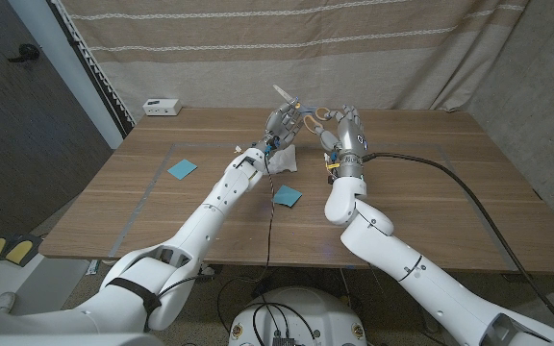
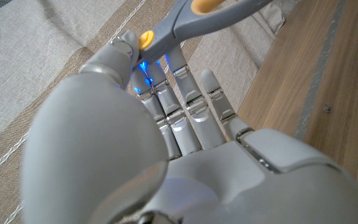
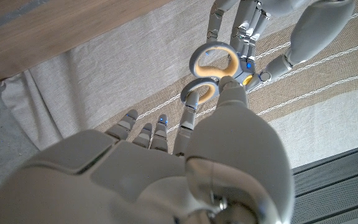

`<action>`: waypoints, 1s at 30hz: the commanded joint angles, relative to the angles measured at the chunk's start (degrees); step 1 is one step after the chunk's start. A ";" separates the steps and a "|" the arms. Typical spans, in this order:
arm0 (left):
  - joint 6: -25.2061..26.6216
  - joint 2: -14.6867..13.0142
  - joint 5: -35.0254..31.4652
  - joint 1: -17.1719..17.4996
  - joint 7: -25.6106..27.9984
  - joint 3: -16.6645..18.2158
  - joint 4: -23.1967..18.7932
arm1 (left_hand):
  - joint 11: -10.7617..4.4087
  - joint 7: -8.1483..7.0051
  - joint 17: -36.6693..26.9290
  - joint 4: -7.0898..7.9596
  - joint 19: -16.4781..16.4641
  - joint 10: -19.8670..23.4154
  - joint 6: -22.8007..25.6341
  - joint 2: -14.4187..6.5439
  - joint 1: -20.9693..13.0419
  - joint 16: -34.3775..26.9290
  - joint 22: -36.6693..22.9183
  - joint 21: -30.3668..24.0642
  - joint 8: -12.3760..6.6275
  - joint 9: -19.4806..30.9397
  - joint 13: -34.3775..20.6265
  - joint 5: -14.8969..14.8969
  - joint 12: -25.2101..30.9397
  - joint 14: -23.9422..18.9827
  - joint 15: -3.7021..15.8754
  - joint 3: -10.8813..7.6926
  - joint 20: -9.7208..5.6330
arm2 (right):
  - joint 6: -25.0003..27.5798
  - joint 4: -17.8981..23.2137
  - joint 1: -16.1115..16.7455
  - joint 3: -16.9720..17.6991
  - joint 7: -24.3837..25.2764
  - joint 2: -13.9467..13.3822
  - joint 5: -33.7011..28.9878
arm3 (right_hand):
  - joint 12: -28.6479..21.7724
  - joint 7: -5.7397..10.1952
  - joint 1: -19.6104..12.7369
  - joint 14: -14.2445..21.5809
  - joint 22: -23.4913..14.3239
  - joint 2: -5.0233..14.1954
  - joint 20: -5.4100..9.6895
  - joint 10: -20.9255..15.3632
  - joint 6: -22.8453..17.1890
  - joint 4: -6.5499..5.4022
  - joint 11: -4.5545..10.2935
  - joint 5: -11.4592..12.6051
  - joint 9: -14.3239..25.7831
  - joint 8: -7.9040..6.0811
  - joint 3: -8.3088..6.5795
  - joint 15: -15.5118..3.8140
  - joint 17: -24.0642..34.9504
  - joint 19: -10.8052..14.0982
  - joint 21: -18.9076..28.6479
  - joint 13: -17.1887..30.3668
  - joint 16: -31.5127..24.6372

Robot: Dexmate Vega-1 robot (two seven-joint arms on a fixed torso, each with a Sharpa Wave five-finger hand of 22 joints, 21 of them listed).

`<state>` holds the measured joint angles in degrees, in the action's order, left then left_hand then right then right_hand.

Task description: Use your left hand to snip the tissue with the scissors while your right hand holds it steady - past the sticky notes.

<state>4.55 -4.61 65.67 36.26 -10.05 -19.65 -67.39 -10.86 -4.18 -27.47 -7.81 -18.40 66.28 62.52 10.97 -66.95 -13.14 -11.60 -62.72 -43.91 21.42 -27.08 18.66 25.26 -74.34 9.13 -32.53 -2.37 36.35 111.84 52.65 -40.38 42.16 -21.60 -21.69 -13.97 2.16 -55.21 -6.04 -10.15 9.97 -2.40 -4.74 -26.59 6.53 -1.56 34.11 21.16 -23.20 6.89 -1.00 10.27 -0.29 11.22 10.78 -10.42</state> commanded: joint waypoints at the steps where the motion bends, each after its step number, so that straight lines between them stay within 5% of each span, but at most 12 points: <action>1: 0.01 -0.06 -0.02 0.12 -0.29 -0.25 -0.24 | -0.63 0.22 -0.34 0.36 0.33 0.32 0.44 -2.25 -2.05 -0.36 -0.21 -0.36 -0.31 0.78 -0.12 0.25 0.50 -5.17 4.48 -0.29 -6.79 | 4.76 -1.01 -0.70 -1.26 2.75 2.31 -2.45 | -0.31 -0.86 -0.77 0.86 -0.10 -0.24 -0.96 -1.12 -0.64 -0.04 -0.37 0.02 0.42 -0.10 -0.10 0.24 0.07 0.81 0.50 0.12 -0.42; 22: 1.32 -0.97 -1.34 -0.12 0.93 -1.23 -0.66 | -0.66 0.42 -0.36 0.36 0.23 0.28 0.51 -2.23 -2.03 -0.44 -0.24 -0.53 -0.48 0.98 -0.05 0.19 0.67 -5.20 4.48 -0.37 -6.74 | 2.13 -1.73 -1.34 -2.07 2.54 1.11 -1.82 | 0.24 -0.77 -1.63 0.12 -0.09 -0.41 -0.93 -0.19 0.18 -0.08 -0.91 0.26 0.88 0.22 -0.30 0.56 0.06 -0.14 -0.04 0.10 0.00; 30: 1.08 -0.92 -0.71 -0.08 -0.98 -0.95 -0.42 | -0.61 0.36 -0.35 0.36 0.34 0.28 0.60 -2.14 -1.97 -0.44 -0.12 -0.34 -0.57 1.06 0.10 0.23 0.67 -5.16 4.46 -0.50 -6.65 | 6.23 -2.22 -2.03 -3.39 3.16 2.24 -4.32 | 0.24 -1.15 -2.00 0.21 -0.09 -0.41 -1.18 -0.29 -0.04 -0.08 -1.18 0.37 1.02 0.14 -0.43 0.83 0.06 0.18 0.10 0.10 -0.07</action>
<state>5.72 -5.31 64.99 35.99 -10.21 -20.57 -67.47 -11.06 -3.97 -27.66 -7.81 -18.40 66.07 62.32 10.99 -66.97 -13.76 -11.59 -62.95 -44.12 22.16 -26.80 18.60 25.48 -74.47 9.03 -32.53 -2.36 39.90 110.19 51.23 -42.54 44.53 -20.05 -23.65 -13.75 1.12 -56.58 -5.43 -10.15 9.51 -3.18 -5.08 -26.57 6.51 -2.56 34.11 21.94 -23.25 6.87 -0.39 10.13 -0.12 11.22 10.78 -10.42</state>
